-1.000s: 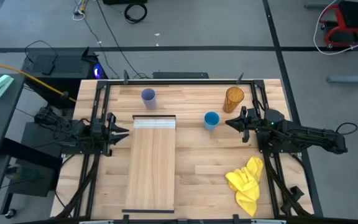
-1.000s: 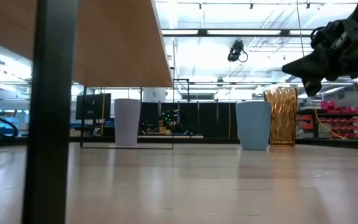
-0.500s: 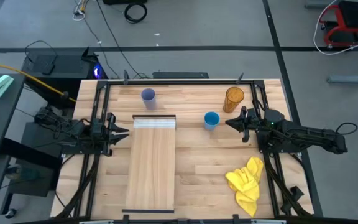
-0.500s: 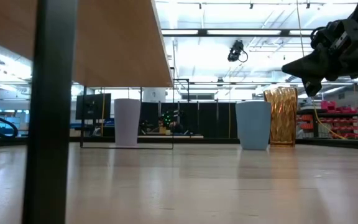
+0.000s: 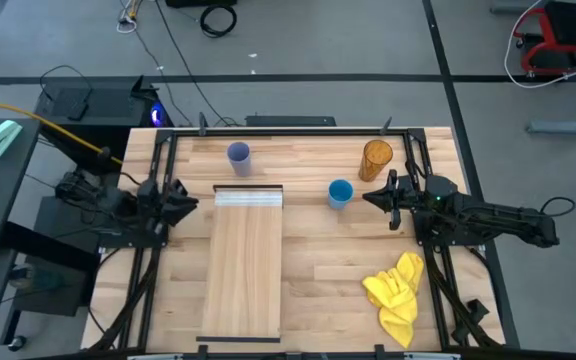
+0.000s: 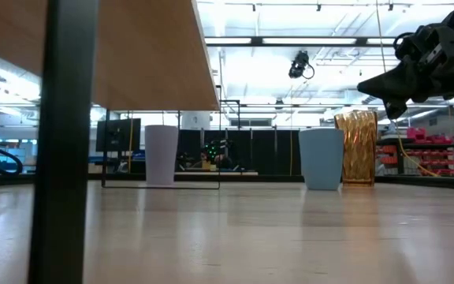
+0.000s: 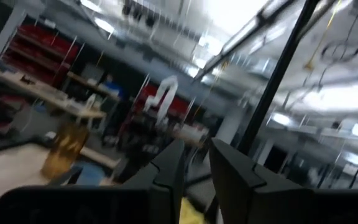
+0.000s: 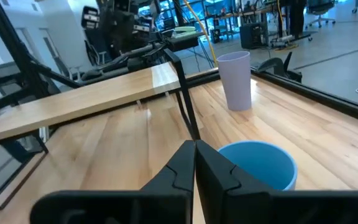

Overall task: Stack small to large cups/mugs on shelf
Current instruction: Move the brown cup to the middle of the table

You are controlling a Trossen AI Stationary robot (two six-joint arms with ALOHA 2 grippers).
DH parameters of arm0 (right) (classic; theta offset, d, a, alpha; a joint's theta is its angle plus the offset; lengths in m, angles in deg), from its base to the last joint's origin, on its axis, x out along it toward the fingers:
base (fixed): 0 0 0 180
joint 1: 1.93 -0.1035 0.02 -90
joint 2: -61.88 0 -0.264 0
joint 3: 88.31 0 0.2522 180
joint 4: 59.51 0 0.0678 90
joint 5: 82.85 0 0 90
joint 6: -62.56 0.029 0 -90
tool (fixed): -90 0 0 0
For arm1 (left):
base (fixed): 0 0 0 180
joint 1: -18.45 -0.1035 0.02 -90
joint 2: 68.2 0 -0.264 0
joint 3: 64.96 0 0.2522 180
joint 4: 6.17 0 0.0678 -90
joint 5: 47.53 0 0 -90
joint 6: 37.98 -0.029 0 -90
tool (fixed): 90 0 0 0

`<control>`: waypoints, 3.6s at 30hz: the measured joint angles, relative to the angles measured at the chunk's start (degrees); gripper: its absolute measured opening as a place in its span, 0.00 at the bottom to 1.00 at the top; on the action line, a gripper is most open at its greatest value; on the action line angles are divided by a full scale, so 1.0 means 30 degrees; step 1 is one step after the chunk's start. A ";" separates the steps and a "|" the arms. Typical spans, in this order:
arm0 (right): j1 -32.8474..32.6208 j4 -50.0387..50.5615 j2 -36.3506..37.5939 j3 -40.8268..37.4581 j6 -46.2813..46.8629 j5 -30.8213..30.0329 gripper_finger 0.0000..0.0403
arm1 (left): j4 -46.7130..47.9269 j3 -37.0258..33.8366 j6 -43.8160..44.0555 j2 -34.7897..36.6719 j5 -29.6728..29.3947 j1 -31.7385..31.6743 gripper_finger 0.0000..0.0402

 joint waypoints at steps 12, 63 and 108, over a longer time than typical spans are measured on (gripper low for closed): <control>0.0000 -0.1968 -0.0015 0.0208 1.1967 -0.0458 0.05 | -0.4371 0.0000 -0.2346 0.0000 -0.0893 -0.0004 0.18; 0.0986 2.4044 -1.5241 2.8548 0.6551 -0.6596 0.29 | 2.0921 1.7733 0.5067 -0.9384 -1.0631 -0.0960 0.23; 0.8481 3.0897 -2.2270 2.8713 0.6386 -0.5601 0.30 | 2.7603 1.5915 1.0430 -1.2131 -0.3746 -0.7101 0.24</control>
